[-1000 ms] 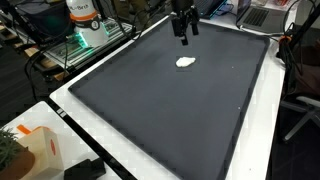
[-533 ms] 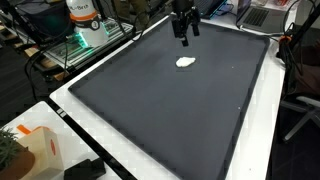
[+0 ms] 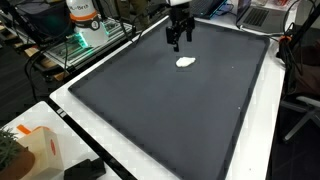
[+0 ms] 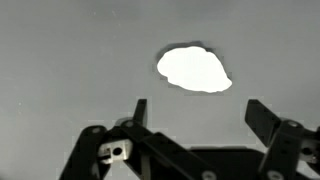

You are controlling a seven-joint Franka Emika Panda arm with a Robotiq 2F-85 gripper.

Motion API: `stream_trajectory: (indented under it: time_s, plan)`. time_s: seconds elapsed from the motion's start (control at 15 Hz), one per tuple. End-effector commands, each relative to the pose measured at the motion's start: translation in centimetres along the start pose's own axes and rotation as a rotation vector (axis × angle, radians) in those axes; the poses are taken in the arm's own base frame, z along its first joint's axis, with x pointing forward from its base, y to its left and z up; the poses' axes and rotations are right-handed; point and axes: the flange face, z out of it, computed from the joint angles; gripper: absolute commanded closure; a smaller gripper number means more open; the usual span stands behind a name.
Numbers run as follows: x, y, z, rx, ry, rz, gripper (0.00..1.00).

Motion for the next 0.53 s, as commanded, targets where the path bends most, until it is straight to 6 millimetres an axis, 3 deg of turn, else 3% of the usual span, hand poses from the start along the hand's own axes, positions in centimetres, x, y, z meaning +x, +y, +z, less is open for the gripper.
stream_trajectory:
  time_s: [0.0,0.27,0.47]
  plan:
    - [0.4,0.2,0.0,0.048,-0.063,0.025,0.00]
    - [0.3,0.2,0.1,0.039,-0.032,0.024,0.00]
    - [1.6,0.9,0.4,0.052,-0.010,0.152,0.00]
